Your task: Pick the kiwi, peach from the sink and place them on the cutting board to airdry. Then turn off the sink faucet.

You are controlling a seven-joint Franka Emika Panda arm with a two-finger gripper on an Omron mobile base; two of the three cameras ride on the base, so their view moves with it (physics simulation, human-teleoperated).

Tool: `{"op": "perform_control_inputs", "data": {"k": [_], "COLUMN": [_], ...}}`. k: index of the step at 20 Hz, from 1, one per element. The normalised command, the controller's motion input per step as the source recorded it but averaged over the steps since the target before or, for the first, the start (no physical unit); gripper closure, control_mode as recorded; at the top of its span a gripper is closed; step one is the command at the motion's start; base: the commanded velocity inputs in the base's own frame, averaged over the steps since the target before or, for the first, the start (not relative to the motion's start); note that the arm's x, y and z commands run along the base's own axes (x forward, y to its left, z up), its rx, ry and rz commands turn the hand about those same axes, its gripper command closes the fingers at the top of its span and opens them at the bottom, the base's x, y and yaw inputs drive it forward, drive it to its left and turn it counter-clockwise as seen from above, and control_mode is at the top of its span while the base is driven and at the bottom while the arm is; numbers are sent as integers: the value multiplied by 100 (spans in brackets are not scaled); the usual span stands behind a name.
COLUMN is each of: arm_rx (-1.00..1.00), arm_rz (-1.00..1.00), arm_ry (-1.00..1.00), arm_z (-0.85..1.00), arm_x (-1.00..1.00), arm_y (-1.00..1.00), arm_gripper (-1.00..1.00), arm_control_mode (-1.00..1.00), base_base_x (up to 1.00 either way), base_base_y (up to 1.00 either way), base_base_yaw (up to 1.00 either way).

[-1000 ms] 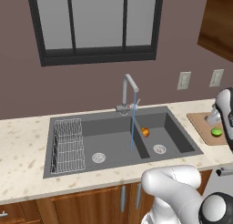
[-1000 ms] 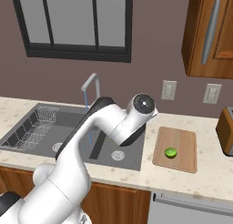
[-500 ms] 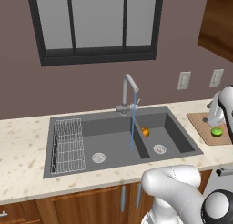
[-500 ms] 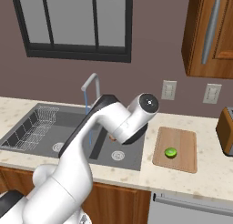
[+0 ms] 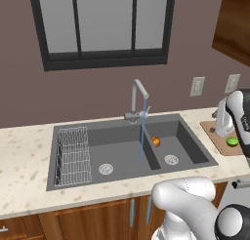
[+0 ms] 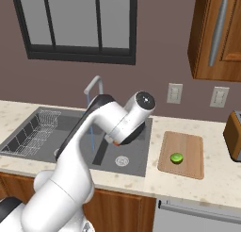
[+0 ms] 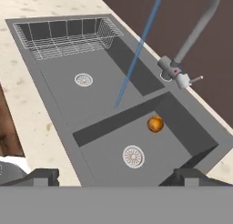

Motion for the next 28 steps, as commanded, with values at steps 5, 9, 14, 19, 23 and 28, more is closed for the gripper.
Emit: {"op": "perform_control_inputs", "data": {"k": [5,9,14,19,23,28], "arm_rx": [-1,-1,-2,0,0,0], "arm_rz": [5,4,1,3,3,5], "arm_ry": [3,1,0,0,3,4], "arm_z": [-18,-16,-19,-15,-16,-18], "arm_x": [3,5,0,1,10,16], "arm_y": [25,17,19,12,12,9], "arm_gripper": [-100,-100,-100,-100,-100,-100], "arm_control_mode": [-100,-100,-100,-100,-100,-100], "base_base_x": [0,0,0,0,0,0], "base_base_y": [0,0,0,0,0,0], "base_base_yaw": [0,0,0,0,0,0]}}
